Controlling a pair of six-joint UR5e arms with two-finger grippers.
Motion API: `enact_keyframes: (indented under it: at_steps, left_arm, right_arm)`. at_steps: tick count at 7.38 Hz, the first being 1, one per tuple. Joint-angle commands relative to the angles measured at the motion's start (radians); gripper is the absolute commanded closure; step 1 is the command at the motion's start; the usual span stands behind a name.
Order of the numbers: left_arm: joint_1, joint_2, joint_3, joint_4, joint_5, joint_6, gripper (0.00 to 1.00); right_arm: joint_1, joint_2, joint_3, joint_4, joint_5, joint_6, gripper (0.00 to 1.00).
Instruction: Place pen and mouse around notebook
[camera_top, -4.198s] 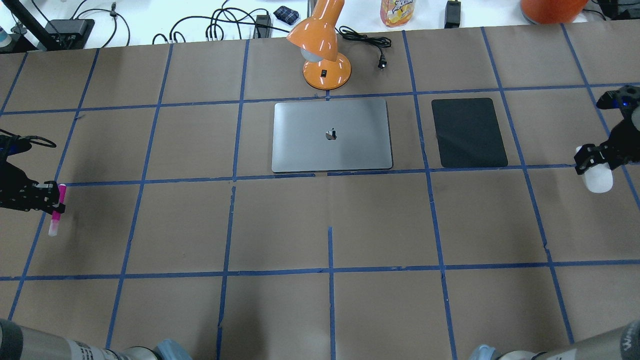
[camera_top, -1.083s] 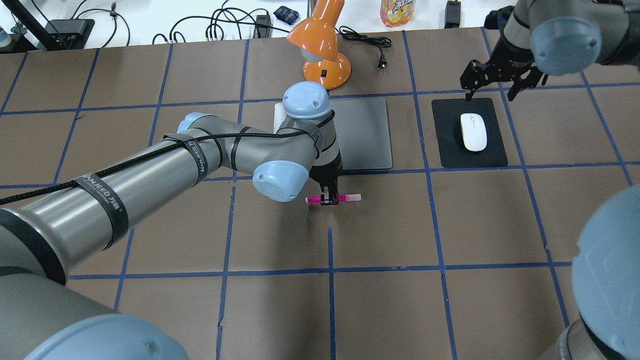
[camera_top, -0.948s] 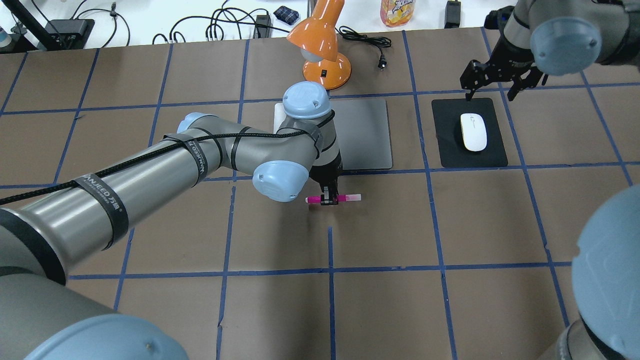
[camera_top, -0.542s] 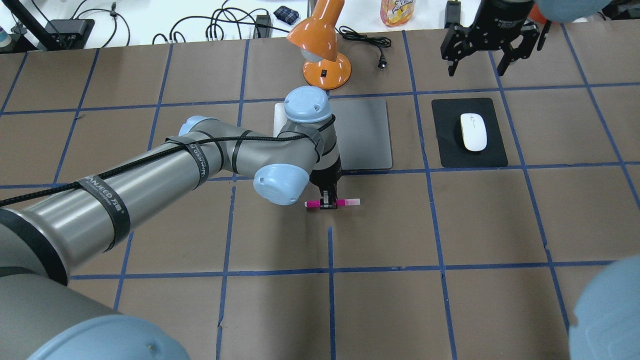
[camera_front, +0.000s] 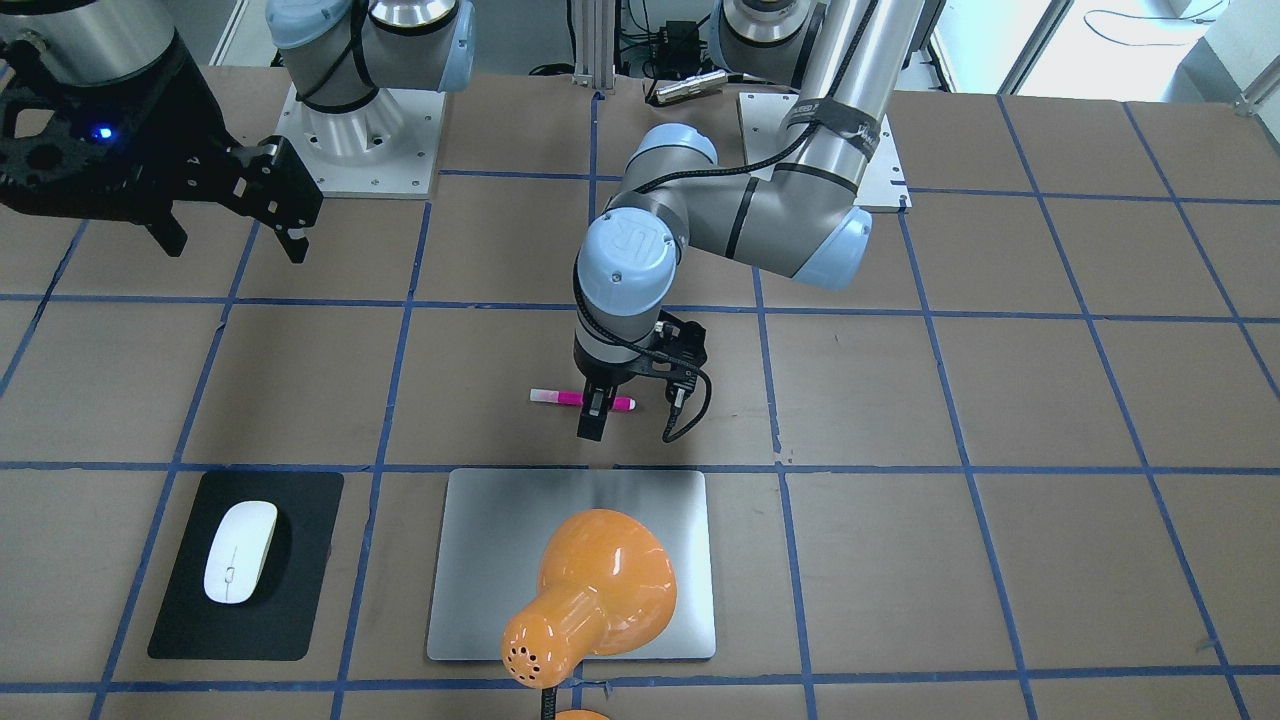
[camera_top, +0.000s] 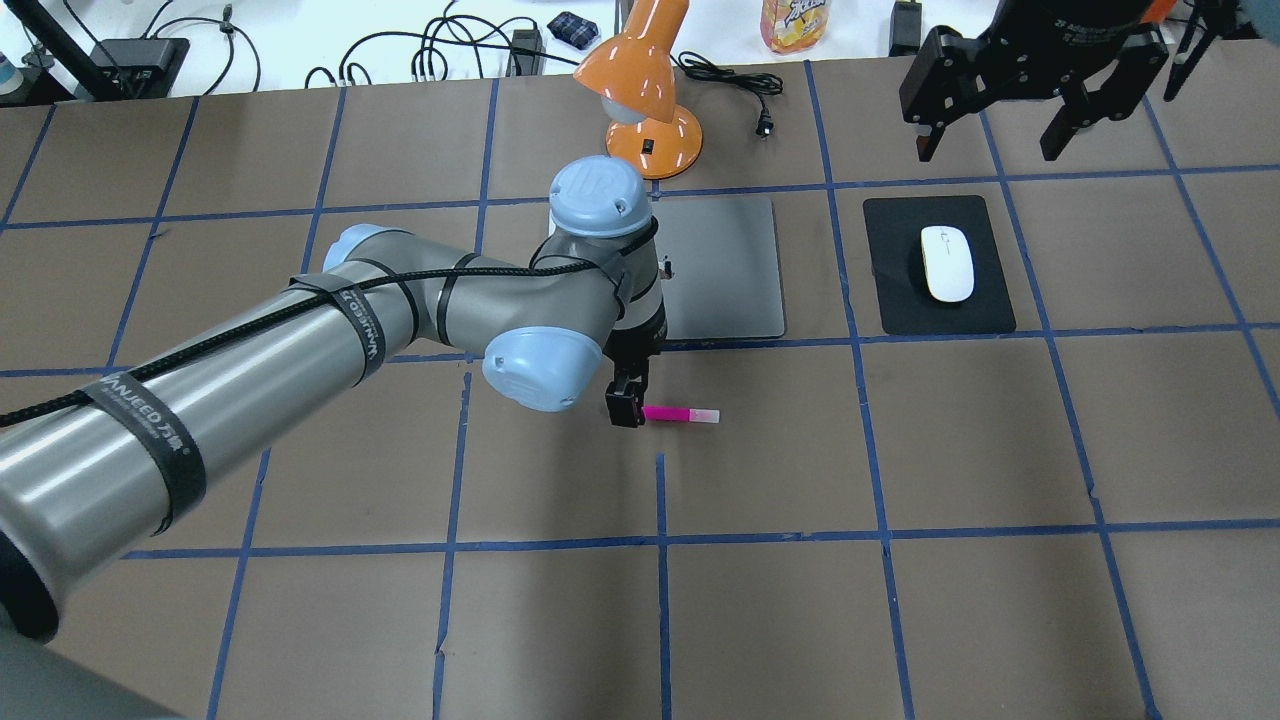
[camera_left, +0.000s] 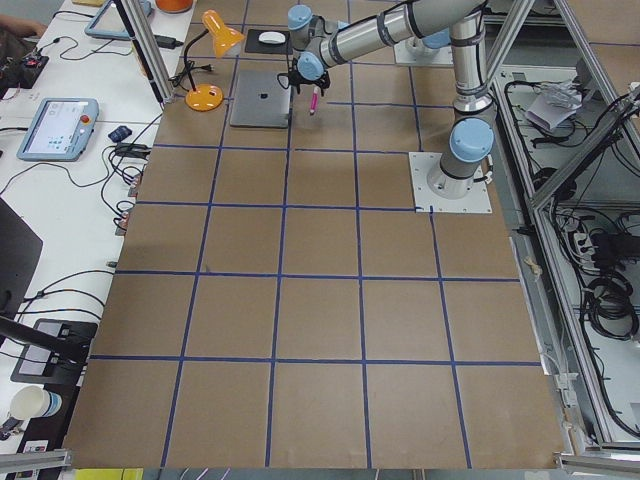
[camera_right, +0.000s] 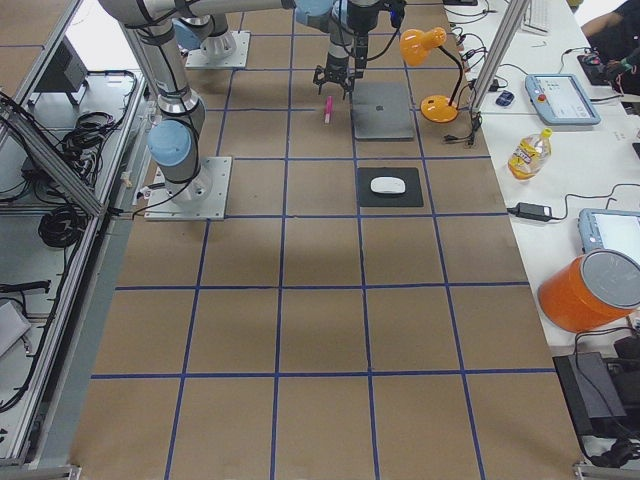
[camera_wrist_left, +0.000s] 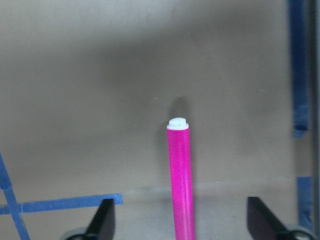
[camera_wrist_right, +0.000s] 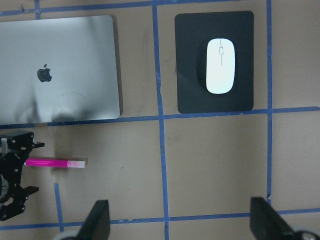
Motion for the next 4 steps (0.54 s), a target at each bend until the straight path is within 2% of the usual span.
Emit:
enact_keyframes:
  at_steps: [1, 3, 4]
  left_arm:
    - [0.085, 0.112, 0.007, -0.126, 0.007, 0.330, 0.00]
    - [0.176, 0.225, 0.005, -0.217, 0.033, 0.595, 0.00]
    - [0.236, 0.285, 0.005, -0.260, 0.038, 0.788, 0.00]
  right_arm:
    - [0.006, -0.023, 0.021, -0.025, 0.001, 0.008, 0.00]
    - [0.008, -0.018, 0.032, -0.039, 0.001, 0.001, 0.00]
    - [0.008, -0.020, 0.032, -0.039, 0.001, 0.001, 0.00]
